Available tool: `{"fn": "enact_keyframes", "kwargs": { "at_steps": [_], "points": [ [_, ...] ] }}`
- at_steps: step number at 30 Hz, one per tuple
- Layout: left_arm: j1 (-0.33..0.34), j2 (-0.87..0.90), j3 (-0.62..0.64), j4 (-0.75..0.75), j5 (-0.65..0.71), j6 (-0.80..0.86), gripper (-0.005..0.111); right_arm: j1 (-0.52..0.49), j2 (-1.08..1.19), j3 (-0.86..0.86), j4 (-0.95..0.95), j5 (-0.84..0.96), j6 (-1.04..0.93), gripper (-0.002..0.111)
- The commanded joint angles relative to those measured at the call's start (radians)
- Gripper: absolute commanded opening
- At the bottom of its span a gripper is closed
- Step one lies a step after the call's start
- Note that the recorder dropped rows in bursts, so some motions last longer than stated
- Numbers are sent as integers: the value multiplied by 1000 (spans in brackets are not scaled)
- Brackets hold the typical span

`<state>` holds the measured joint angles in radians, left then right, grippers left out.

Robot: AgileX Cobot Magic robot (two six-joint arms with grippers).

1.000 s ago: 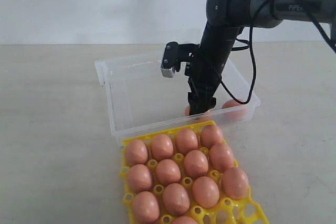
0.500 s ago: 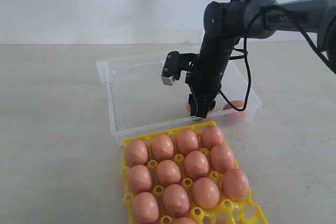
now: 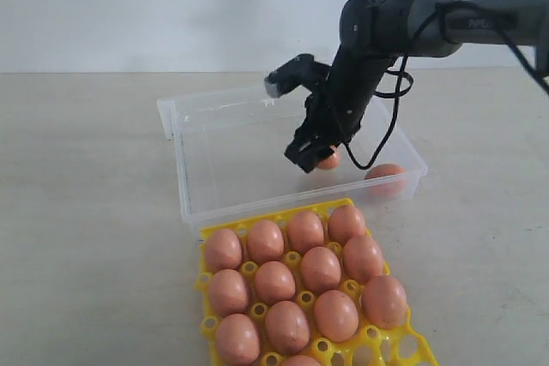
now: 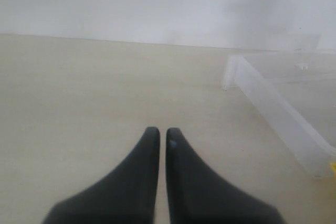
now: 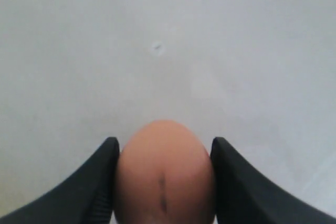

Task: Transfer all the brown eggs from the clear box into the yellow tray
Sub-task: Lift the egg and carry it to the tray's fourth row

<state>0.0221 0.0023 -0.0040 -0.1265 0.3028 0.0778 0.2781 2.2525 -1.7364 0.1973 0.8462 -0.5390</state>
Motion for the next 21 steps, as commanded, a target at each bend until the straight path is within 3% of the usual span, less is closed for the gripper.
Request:
{"fn": "enact_keyframes", "kwargs": {
  "at_steps": [1,2,3,4,5,6,7,8,10,14,18,21],
  "points": [
    [-4,-2,4,4,-11,2,4,-28,-212,265,22,-382,277,0],
    [-4,-2,4,4,-11,2,4,-28,-267,347,22,-526,281,0],
    [-4,-2,4,4,-11,2,4,-30,-402,562,22,-861,280,0],
    [-4,-2,4,4,-11,2,4,-33,-461,664,22,-1004,271,0],
    [-4,-2,4,4,-11,2,4,-54,-553,834,36,-1342,249,0],
    [-4,-2,4,4,-11,2,4,-68,-578,886,57,-1466,245,0],
    [-4,-2,4,4,-11,2,4,-92,-621,976,120,-1714,255,0],
    [-4,-2,4,4,-11,2,4,-100,-634,997,141,-1798,268,0],
    [-4,-2,4,4,-11,2,4,-109,-693,1035,142,-1863,382,0],
    [-4,-2,4,4,-11,2,4,-107,-882,1124,-503,-1633,867,0],
    [-4,-2,4,4,-11,2,4,-105,-970,1499,-542,-1811,986,0],
    [-4,-2,4,4,-11,2,4,-27,-987,1690,-565,-1809,976,0]
  ]
}}
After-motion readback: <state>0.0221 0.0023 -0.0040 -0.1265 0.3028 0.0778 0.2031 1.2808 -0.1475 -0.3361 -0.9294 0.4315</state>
